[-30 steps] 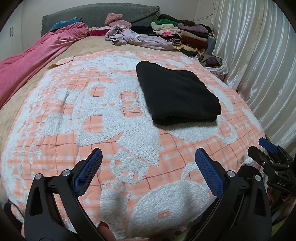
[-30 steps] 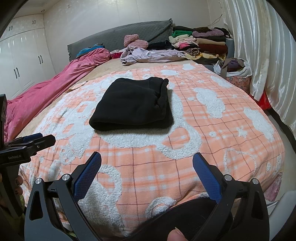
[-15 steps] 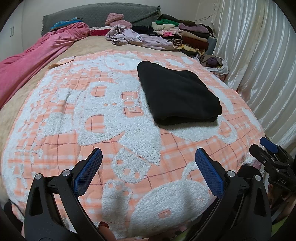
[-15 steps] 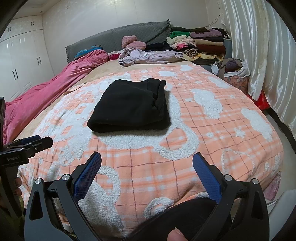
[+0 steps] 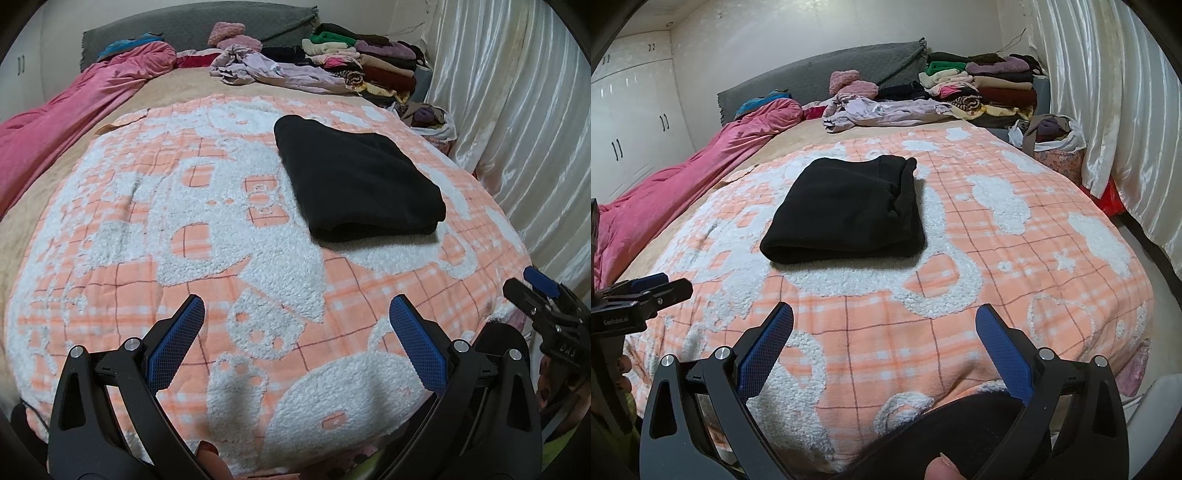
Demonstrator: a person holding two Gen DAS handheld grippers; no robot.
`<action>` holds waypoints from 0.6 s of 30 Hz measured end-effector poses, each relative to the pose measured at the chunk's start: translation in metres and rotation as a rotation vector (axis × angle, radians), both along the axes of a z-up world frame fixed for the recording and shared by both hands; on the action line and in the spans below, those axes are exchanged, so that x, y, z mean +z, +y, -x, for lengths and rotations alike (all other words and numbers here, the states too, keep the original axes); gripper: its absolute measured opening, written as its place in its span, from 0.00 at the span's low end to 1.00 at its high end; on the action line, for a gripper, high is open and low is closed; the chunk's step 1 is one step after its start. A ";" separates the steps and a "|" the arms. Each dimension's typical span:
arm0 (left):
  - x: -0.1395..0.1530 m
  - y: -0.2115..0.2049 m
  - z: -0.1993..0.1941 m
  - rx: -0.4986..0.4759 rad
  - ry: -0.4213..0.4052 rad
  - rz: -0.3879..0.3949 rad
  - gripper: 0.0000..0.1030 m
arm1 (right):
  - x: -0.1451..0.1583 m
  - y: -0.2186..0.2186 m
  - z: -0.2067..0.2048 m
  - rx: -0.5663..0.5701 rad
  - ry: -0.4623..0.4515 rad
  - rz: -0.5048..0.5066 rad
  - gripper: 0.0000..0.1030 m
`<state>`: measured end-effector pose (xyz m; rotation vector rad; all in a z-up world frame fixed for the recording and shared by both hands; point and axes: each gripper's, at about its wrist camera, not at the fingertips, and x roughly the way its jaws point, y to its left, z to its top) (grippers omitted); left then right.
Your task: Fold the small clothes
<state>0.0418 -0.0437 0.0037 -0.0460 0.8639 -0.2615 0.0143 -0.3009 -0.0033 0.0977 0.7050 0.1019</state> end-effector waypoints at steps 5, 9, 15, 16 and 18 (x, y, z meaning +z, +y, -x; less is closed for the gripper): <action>-0.001 0.001 -0.001 0.013 -0.001 -0.034 0.92 | -0.002 -0.004 0.001 -0.025 0.007 0.007 0.96; 0.000 0.012 -0.003 0.009 -0.004 -0.002 0.92 | -0.002 -0.008 0.001 -0.061 0.007 0.006 0.96; 0.010 0.054 -0.011 0.062 -0.044 0.059 0.92 | 0.002 -0.055 0.011 -0.249 -0.025 -0.058 0.96; 0.011 0.066 -0.015 0.094 -0.050 0.044 0.92 | 0.003 -0.069 0.017 -0.300 -0.032 -0.071 0.96; 0.013 0.104 -0.031 0.195 -0.043 0.021 0.92 | 0.003 -0.112 0.035 -0.440 -0.053 -0.082 0.96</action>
